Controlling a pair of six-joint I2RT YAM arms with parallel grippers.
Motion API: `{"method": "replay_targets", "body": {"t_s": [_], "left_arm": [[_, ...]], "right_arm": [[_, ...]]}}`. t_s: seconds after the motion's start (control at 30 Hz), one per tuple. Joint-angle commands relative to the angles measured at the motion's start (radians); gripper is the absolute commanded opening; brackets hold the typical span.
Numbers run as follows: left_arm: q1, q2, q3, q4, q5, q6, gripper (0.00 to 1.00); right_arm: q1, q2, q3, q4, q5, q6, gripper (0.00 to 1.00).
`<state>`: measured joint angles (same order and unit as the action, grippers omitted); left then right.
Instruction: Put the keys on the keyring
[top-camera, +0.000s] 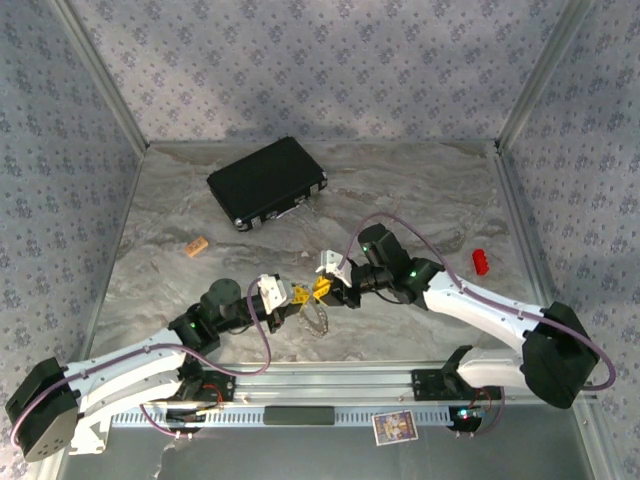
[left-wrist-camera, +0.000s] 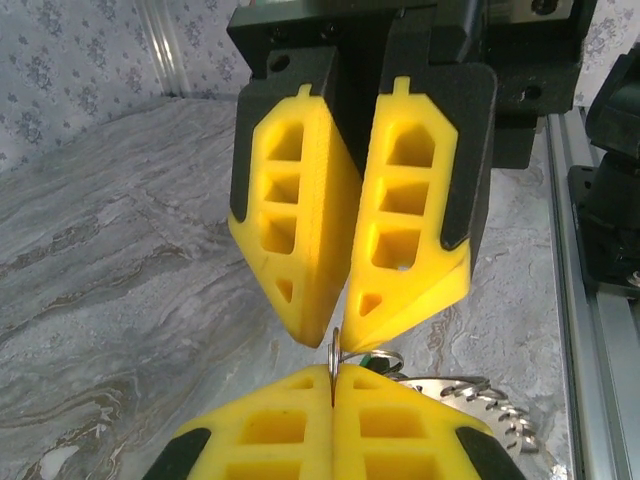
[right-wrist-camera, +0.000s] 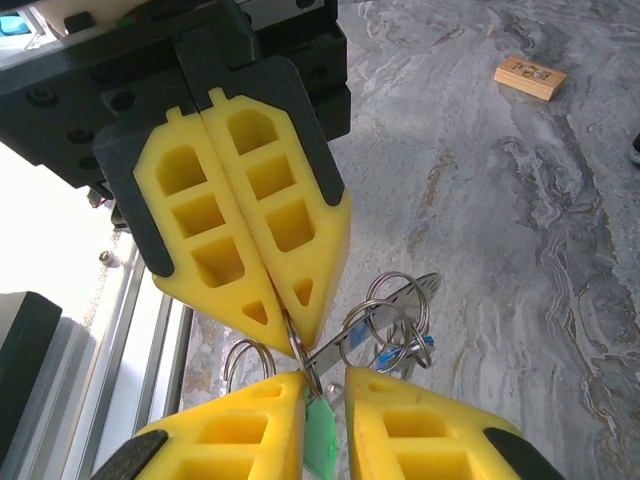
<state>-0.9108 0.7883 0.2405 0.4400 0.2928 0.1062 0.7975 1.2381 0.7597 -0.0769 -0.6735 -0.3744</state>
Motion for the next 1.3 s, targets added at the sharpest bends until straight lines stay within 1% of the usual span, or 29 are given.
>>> {"method": "replay_targets", "body": {"t_s": [0.0, 0.13, 0.27, 0.37, 0.4, 0.47, 0.5, 0.57, 0.8, 0.93, 1.07, 1.13, 1.27], "left_arm": [[-0.003, -0.005, 0.015, 0.074, 0.028, -0.011, 0.0], [-0.003, -0.005, 0.011, 0.083, 0.032, -0.015, 0.0], [-0.004, 0.0, 0.011, 0.084, 0.032, -0.017, 0.0], [-0.003, 0.003, 0.011, 0.084, 0.018, -0.02, 0.0], [-0.002, 0.004, 0.012, 0.08, 0.007, -0.022, 0.01], [-0.002, 0.0, 0.018, 0.053, -0.025, -0.022, 0.15], [-0.003, -0.001, 0.024, 0.03, -0.032, -0.016, 0.18], [-0.003, -0.007, 0.044, -0.036, -0.04, 0.008, 0.19], [-0.002, 0.004, 0.108, -0.196, -0.023, 0.085, 0.19], [-0.001, 0.029, 0.129, -0.211, -0.006, 0.099, 0.19], [0.001, 0.06, 0.143, -0.213, 0.013, 0.102, 0.19], [0.001, 0.073, 0.146, -0.217, 0.02, 0.104, 0.17], [0.001, 0.085, 0.147, -0.209, 0.025, 0.111, 0.09]], "right_arm": [[0.007, 0.015, 0.018, 0.008, -0.011, 0.0, 0.18], [0.008, 0.017, 0.02, 0.016, -0.022, 0.002, 0.14], [0.007, 0.015, 0.023, 0.024, -0.038, 0.002, 0.07], [0.007, 0.014, 0.026, 0.012, -0.048, -0.008, 0.0], [0.006, 0.012, 0.029, 0.003, -0.051, -0.015, 0.0], [0.005, 0.009, 0.036, -0.032, -0.045, -0.036, 0.0], [0.006, 0.01, 0.044, -0.058, -0.035, -0.05, 0.0], [0.006, 0.008, 0.063, -0.114, -0.013, -0.081, 0.0], [0.018, 0.014, 0.123, -0.241, 0.049, -0.15, 0.0], [0.037, 0.038, 0.169, -0.318, 0.099, -0.198, 0.0], [0.047, 0.048, 0.187, -0.326, 0.1, -0.203, 0.0], [0.049, 0.05, 0.191, -0.321, 0.1, -0.206, 0.0], [0.054, 0.058, 0.196, -0.32, 0.095, -0.206, 0.0]]}}
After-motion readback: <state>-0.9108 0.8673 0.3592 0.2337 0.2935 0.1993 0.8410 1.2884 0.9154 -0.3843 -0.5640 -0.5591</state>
